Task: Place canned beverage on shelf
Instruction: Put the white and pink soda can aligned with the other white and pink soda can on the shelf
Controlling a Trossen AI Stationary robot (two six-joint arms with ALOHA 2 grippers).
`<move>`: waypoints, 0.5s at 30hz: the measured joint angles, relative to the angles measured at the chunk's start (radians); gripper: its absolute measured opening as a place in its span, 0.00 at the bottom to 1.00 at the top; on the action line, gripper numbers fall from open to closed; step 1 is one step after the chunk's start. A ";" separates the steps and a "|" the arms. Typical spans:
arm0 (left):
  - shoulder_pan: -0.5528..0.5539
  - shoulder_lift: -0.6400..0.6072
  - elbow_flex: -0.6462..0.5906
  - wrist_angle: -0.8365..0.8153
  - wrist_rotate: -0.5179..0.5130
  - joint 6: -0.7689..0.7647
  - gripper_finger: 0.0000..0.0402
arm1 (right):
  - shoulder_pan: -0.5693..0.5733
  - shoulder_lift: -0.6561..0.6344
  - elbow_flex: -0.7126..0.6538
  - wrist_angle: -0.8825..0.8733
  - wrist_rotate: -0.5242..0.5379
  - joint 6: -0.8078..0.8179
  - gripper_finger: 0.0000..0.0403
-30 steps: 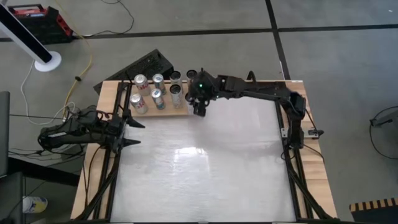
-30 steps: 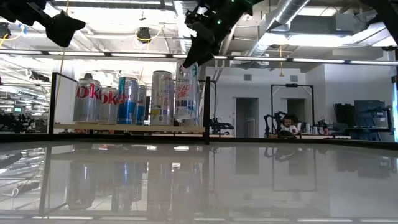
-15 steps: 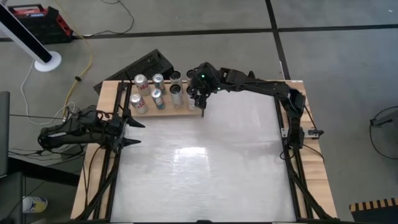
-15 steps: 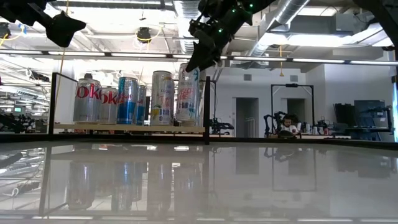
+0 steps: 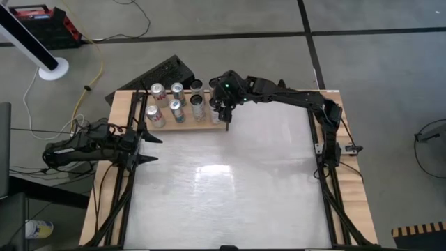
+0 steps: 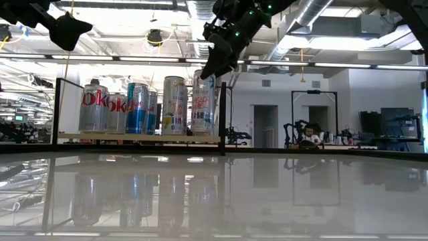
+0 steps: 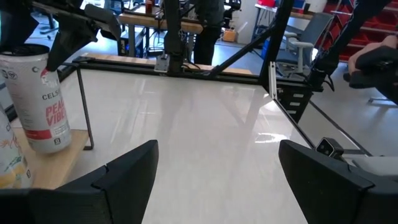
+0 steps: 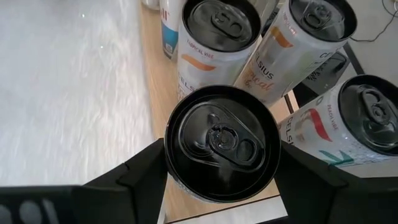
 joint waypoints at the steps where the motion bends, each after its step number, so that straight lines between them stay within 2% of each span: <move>1: 0.000 0.000 0.000 0.000 0.000 0.000 0.79 | 0.000 0.000 0.000 0.003 0.000 0.000 0.68; 15: 0.000 0.000 0.000 0.000 0.000 0.000 0.79 | -0.002 0.000 0.000 0.020 0.000 0.010 0.68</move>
